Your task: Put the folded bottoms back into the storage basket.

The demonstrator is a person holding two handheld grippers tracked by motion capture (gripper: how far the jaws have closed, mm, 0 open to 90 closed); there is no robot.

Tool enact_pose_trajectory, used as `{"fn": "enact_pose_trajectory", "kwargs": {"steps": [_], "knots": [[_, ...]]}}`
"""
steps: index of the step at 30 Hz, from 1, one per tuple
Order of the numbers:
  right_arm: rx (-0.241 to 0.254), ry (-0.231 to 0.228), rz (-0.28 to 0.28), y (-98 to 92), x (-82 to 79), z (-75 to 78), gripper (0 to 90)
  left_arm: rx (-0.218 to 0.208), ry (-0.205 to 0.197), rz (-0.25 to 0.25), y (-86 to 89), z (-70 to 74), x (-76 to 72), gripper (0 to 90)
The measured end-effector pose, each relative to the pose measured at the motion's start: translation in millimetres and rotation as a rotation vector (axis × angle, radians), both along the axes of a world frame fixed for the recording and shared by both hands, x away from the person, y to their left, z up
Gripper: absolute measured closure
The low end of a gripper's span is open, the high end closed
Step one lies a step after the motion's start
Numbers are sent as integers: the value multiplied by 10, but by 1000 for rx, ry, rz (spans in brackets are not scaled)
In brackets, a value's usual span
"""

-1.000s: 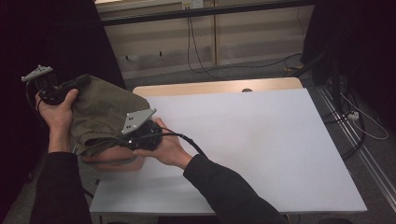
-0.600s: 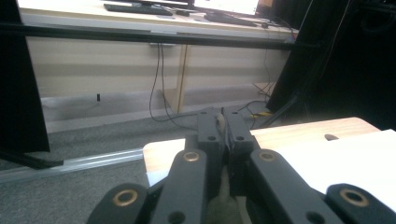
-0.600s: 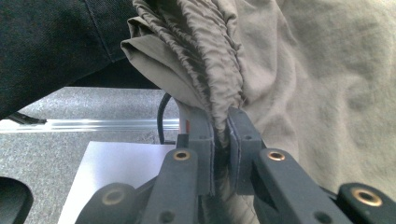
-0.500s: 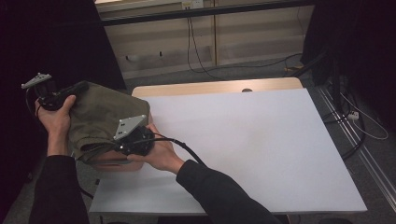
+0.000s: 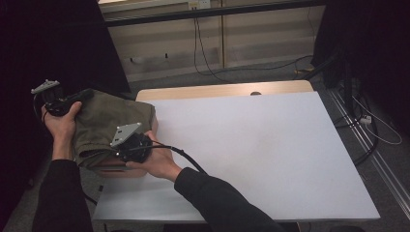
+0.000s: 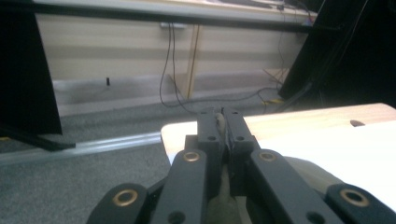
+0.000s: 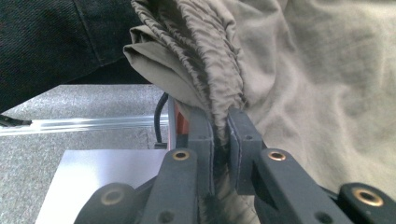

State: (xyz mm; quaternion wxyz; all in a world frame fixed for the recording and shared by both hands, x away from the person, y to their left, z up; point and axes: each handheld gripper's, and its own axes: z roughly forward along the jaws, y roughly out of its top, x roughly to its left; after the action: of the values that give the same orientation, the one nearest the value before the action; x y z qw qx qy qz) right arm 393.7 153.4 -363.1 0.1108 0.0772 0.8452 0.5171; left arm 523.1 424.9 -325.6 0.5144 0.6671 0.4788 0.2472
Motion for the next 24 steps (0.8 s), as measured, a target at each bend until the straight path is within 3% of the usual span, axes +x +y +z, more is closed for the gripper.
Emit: {"fn": "enact_pose_trajectory", "kwargs": {"steps": [6, 15, 19, 24], "knots": [[-11, 7, -6, 64, 13, -54, 811, 10, 24, -26, 11, -60, 42, 876], [-15, 19, -24, 99, 32, -111, 805, 22, 42, -13, 26, -179, 86, 877], [-23, 22, -25, 122, 32, -152, 804, 8, 45, -7, 48, -235, 95, 876], [-23, 33, -25, 140, 46, -184, 801, 24, 62, -23, 34, -270, 129, 876]]}}
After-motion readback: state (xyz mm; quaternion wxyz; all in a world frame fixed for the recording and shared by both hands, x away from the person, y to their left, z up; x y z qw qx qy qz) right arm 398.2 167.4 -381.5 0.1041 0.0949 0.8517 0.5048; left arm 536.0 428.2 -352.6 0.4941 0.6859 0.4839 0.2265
